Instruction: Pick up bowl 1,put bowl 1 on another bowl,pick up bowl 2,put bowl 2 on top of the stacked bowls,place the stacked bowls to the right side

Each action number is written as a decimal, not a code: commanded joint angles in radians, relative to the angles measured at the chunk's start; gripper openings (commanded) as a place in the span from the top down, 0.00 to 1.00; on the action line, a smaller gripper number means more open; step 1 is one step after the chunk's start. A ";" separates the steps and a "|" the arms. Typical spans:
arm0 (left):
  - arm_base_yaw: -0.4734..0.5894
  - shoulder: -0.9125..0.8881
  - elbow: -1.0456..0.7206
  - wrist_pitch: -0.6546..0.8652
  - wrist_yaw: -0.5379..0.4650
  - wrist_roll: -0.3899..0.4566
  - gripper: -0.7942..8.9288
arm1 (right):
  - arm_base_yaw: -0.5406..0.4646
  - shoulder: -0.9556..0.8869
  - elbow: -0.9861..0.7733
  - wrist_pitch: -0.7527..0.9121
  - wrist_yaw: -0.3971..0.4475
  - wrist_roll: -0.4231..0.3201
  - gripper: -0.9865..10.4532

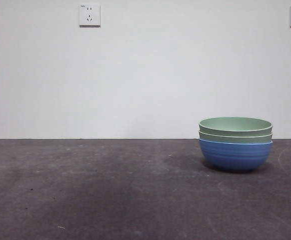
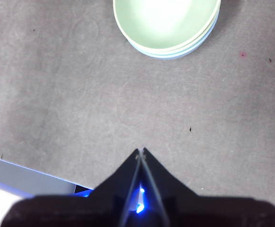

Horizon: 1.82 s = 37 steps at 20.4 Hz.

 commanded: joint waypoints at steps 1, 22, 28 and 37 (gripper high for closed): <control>0.002 -0.003 -0.025 -0.048 0.008 -0.041 0.92 | 0.000 0.001 -0.003 0.005 0.003 -0.008 0.91; 0.002 -0.003 -0.025 -0.060 0.026 -0.040 0.92 | -0.006 -0.060 -0.003 0.060 0.103 -0.034 0.91; 0.002 -0.003 -0.025 -0.060 0.026 -0.040 0.92 | -0.008 -0.367 -0.134 0.434 0.103 0.000 0.91; 0.002 -0.003 -0.025 -0.060 0.026 -0.040 0.92 | -0.066 -0.807 -0.787 0.955 0.110 0.079 0.91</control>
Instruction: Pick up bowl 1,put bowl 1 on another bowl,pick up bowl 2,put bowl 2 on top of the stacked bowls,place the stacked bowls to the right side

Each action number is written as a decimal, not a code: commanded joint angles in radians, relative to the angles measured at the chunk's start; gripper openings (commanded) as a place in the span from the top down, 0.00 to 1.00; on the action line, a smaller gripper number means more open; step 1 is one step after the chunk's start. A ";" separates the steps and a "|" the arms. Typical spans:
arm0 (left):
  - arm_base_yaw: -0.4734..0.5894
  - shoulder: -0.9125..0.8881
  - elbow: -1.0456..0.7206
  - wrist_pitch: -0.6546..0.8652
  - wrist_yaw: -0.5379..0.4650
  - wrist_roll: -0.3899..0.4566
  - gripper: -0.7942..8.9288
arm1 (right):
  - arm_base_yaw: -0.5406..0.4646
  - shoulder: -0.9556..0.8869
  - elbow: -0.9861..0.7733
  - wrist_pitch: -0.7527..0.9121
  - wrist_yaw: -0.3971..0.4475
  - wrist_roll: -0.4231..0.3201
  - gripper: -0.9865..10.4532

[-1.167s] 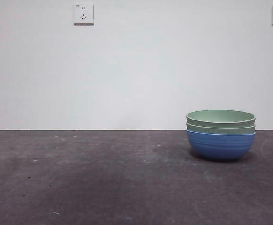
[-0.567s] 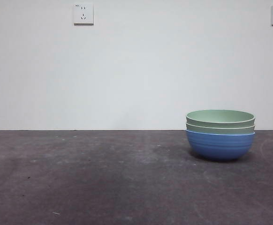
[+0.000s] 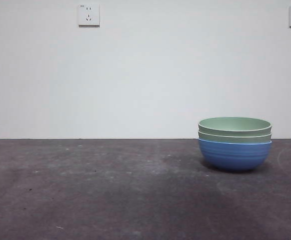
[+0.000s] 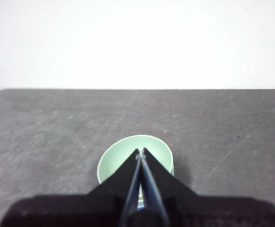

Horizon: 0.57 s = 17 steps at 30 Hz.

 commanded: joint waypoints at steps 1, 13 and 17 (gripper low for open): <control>0.002 -0.002 -0.015 0.004 0.000 -0.006 0.92 | -0.010 -0.078 -0.134 0.082 0.006 0.053 0.91; 0.002 -0.002 -0.015 0.004 0.000 -0.006 0.92 | -0.059 -0.272 -0.381 0.089 0.080 0.099 0.91; 0.002 -0.002 -0.015 0.004 0.000 -0.006 0.92 | -0.058 -0.293 -0.430 0.089 0.081 0.114 0.91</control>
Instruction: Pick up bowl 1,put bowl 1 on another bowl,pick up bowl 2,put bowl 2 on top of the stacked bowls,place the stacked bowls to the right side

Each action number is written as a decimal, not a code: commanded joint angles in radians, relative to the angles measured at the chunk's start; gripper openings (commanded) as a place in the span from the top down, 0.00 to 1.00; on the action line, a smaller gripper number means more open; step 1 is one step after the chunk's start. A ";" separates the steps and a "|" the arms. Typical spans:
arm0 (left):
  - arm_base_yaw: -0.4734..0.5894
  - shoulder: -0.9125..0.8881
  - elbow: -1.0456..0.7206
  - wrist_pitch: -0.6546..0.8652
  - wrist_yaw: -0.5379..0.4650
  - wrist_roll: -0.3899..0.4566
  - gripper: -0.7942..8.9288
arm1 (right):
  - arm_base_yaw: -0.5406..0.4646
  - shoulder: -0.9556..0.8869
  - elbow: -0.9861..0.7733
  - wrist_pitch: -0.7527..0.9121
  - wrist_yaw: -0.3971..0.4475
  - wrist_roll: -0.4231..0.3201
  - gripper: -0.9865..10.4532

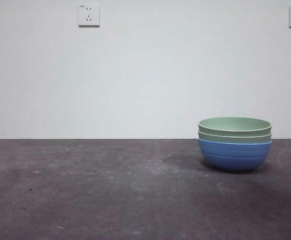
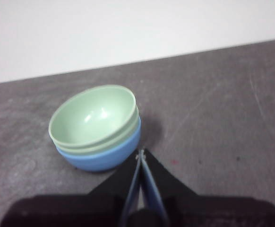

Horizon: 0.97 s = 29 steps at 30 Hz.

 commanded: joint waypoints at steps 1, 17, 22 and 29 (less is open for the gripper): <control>0.002 -0.002 -0.015 0.004 0.000 -0.006 0.92 | 0.000 -0.010 -0.039 0.006 0.004 0.032 0.91; 0.002 -0.002 -0.015 0.005 0.000 -0.006 0.92 | 0.000 -0.009 -0.069 0.007 0.007 0.065 0.91; 0.002 -0.002 -0.015 0.005 0.000 -0.006 0.92 | 0.000 -0.009 -0.069 0.007 0.008 0.065 0.91; 0.002 -0.002 -0.015 0.005 0.000 -0.006 0.92 | 0.000 -0.009 -0.069 0.007 0.008 0.065 0.91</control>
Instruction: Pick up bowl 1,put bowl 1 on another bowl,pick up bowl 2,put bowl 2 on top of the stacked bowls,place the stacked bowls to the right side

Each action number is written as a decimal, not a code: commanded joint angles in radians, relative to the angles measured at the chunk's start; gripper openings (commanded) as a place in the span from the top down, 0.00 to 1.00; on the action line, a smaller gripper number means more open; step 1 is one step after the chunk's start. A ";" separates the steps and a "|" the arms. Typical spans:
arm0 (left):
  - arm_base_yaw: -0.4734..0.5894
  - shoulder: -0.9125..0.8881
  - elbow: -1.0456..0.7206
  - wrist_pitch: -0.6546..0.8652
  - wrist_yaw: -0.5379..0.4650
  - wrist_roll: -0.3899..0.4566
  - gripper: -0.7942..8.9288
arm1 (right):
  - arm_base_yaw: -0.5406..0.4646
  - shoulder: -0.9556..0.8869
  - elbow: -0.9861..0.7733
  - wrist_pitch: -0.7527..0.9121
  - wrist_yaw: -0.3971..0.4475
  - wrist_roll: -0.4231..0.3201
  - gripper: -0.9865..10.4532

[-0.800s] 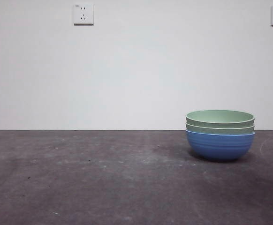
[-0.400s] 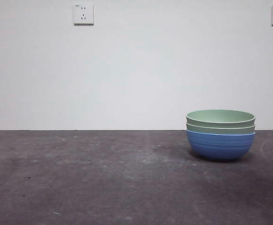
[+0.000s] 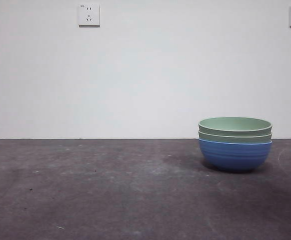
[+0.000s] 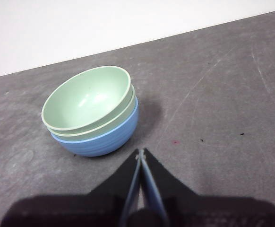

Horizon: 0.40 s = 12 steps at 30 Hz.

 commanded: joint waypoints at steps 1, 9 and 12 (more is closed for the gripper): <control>0.002 -0.002 -0.015 0.005 0.000 -0.006 0.92 | 0.001 -0.002 -0.016 0.000 0.005 0.010 0.91; 0.002 -0.002 -0.015 0.005 0.000 -0.006 0.92 | 0.001 -0.002 -0.016 0.000 0.005 0.010 0.91; 0.002 -0.002 -0.015 0.004 0.000 -0.006 0.92 | 0.001 -0.002 -0.016 0.000 0.005 0.010 0.91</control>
